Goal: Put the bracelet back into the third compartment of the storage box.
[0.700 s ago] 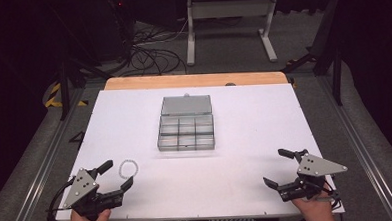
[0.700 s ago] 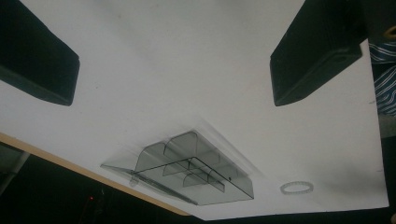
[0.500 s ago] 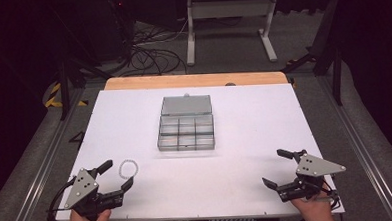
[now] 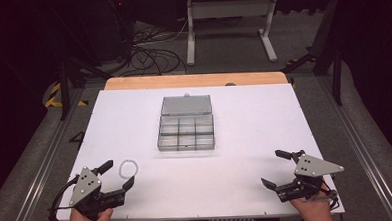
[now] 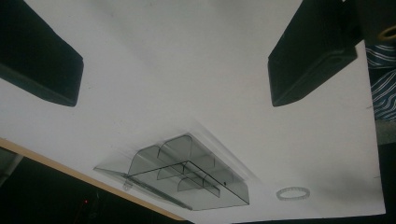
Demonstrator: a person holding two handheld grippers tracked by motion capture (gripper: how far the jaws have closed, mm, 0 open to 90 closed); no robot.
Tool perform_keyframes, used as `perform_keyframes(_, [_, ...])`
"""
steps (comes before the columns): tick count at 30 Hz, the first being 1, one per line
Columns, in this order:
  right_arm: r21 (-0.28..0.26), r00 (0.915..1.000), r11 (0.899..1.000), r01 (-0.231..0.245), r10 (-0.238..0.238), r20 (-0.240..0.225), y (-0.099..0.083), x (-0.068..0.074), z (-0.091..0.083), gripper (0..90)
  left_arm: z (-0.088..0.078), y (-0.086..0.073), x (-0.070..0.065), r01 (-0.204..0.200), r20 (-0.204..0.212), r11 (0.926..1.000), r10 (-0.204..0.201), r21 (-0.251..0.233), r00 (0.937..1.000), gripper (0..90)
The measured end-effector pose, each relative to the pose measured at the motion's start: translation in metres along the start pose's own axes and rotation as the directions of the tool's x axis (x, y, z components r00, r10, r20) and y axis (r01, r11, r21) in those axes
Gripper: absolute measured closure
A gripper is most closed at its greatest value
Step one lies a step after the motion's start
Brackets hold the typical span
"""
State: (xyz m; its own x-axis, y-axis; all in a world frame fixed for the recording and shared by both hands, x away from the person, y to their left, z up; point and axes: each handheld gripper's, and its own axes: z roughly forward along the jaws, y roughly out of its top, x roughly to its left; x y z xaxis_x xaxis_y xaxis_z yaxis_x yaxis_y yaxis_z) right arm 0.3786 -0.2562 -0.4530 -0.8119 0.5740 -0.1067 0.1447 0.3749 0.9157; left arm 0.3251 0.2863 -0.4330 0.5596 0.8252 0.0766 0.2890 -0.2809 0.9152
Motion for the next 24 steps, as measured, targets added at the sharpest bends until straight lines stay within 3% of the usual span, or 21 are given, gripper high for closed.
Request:
perform_keyframes(7, [0.005,0.9999,1.0,-0.008,0.008,-0.011,-0.001,0.0,0.0,5.0,0.001,0.003,-0.002,0.01,0.012,0.9995,-0.011,0.028,0.9999,18.2])
perform_keyframes(21, [0.01,0.9996,1.0,-0.014,0.014,-0.025,0.0,0.001,0.003,5.1,-0.004,0.015,-0.001,0.044,0.016,0.9985,-0.044,0.032,0.9989,18.1])
perform_keyframes(24, [0.01,0.9997,1.0,-0.006,0.006,-0.022,0.0,0.003,0.003,5.2,-0.005,0.016,0.005,0.071,0.04,0.9972,-0.072,0.025,0.9966,18.1])
